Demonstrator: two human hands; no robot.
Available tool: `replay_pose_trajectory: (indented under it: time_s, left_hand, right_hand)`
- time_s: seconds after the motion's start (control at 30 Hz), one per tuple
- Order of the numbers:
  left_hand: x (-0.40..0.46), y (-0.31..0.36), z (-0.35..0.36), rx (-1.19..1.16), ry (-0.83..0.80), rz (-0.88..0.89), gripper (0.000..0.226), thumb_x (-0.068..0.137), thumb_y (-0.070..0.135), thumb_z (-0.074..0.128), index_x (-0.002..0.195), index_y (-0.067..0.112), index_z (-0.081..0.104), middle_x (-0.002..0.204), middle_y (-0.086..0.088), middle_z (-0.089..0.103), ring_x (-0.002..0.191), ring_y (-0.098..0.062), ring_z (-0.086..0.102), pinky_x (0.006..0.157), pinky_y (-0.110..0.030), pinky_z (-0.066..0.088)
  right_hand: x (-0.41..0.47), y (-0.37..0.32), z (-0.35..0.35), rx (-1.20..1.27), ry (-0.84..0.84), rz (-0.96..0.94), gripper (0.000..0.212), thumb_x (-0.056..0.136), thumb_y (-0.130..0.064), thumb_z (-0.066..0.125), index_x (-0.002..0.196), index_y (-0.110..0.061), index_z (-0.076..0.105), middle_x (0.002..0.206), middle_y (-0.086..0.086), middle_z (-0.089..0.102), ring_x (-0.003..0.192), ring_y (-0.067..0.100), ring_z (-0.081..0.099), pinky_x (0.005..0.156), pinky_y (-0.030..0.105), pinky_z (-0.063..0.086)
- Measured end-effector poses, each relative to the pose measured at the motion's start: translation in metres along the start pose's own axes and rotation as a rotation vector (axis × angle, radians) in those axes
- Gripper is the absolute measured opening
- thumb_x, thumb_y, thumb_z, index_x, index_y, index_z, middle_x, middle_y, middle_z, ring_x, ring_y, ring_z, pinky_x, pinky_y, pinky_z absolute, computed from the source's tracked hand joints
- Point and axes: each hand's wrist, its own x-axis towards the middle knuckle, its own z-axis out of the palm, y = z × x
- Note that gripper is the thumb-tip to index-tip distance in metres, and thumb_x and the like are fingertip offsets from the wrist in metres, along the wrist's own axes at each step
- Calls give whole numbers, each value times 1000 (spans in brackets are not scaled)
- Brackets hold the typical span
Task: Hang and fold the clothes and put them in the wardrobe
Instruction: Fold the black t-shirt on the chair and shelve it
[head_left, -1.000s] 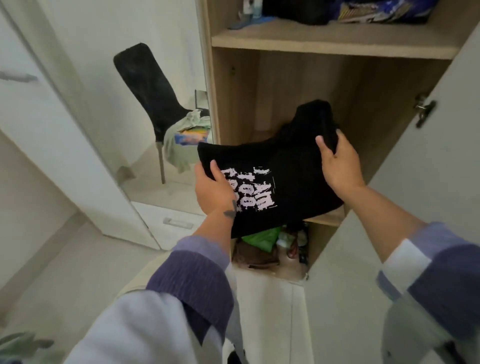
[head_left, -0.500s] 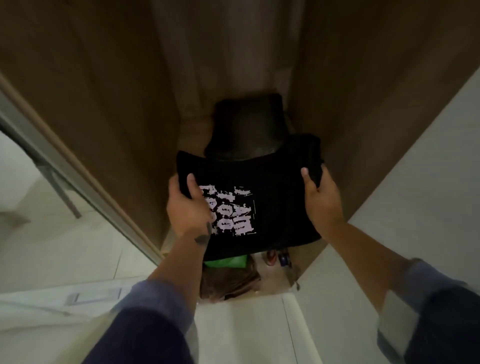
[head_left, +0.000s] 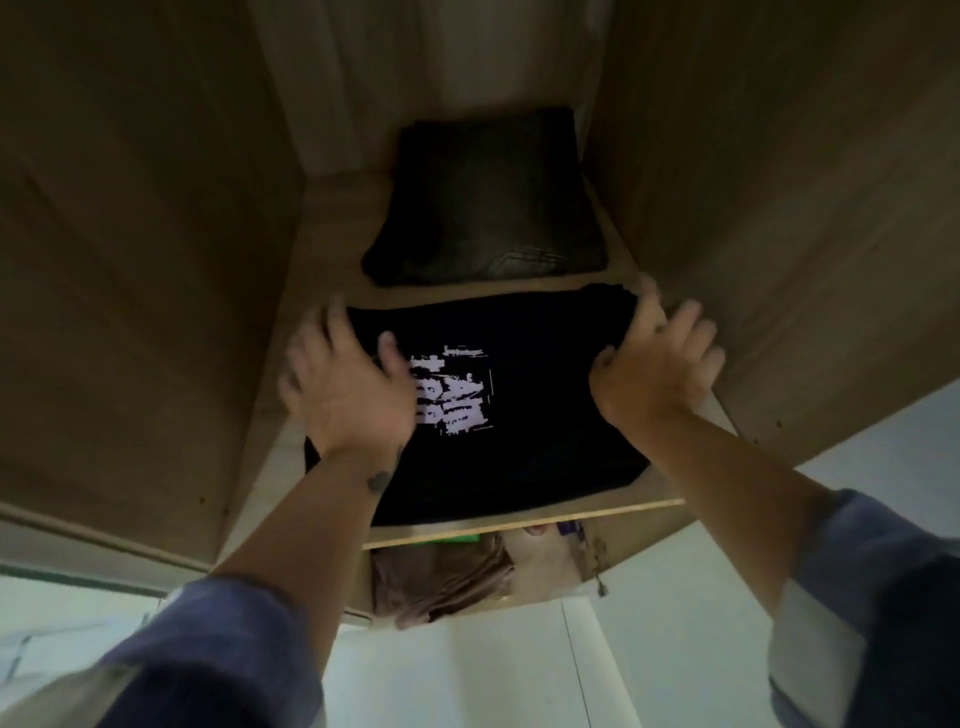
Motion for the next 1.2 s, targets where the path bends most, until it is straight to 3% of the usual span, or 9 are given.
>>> replay_pose_trajectory:
  time_s: [0.1, 0.17, 0.23, 0.3, 0.47, 0.6, 0.87, 1.2]
  left_hand:
    - [-10, 1, 1, 84, -224, 289, 62, 94, 58, 17, 150, 32, 15, 159, 2, 10, 147, -17, -3, 117, -47, -3]
    - [-19, -5, 6, 207, -339, 317, 70, 87, 68, 4, 150, 37, 5, 160, 5, -1, 146, -15, -13, 116, -48, -9]
    - [-27, -11, 14, 284, -344, 321, 73, 84, 71, 0, 149, 38, 0, 160, 5, -5, 145, -16, -15, 116, -48, -10]
    - [-28, -12, 17, 303, -322, 321, 72, 85, 72, 3, 149, 39, 0, 160, 5, -5, 146, -16, -14, 117, -47, -10]
    - [-29, -11, 14, 304, -324, 333, 70, 87, 70, 8, 149, 38, 0, 160, 4, -4, 146, -17, -11, 117, -47, -9]
    - [-44, -14, -3, 345, -406, 303, 66, 93, 62, 11, 150, 33, -7, 159, 4, -14, 145, -16, -17, 116, -50, -9]
    - [-92, -6, -120, 368, -386, 333, 63, 96, 50, 24, 151, 28, 2, 160, 3, -7, 146, -18, -14, 115, -54, -8]
    - [-274, -79, -281, 340, -269, -70, 62, 96, 47, 28, 151, 24, 11, 160, 2, 0, 146, -18, -11, 116, -54, -4]
  right_hand:
    - [-2, -15, -6, -91, 20, -278, 59, 96, -46, 25, 150, -28, 9, 157, 18, 3, 144, 36, 3, 114, 51, 6]
    - [-13, -17, 5, -81, -87, -423, 58, 95, -54, 10, 149, -37, -2, 159, 13, -10, 145, 32, -13, 115, 51, -9]
    - [-24, -12, 21, -99, -237, -435, 59, 92, -61, 2, 146, -44, -12, 158, 8, -17, 144, 31, -20, 115, 54, -12]
    - [-26, -8, 31, -78, -298, -389, 59, 90, -64, 1, 144, -48, -14, 159, 4, -17, 144, 31, -20, 114, 57, -10]
    - [-27, -9, 26, -108, -273, -386, 59, 90, -63, 2, 145, -46, -13, 159, 3, -14, 145, 32, -18, 114, 58, -10]
    - [-45, -8, 8, -232, -290, -448, 58, 92, -58, -2, 148, -40, -10, 160, 8, -8, 146, 30, -15, 111, 59, -15]
    - [-130, -10, -83, -211, -396, -548, 57, 93, -57, -2, 148, -43, -3, 160, 7, -7, 146, 27, -15, 113, 57, -14]
    - [-299, -31, -193, -66, -368, -969, 56, 96, -54, 3, 149, -39, 14, 160, 5, 6, 147, 26, -6, 116, 55, -8]
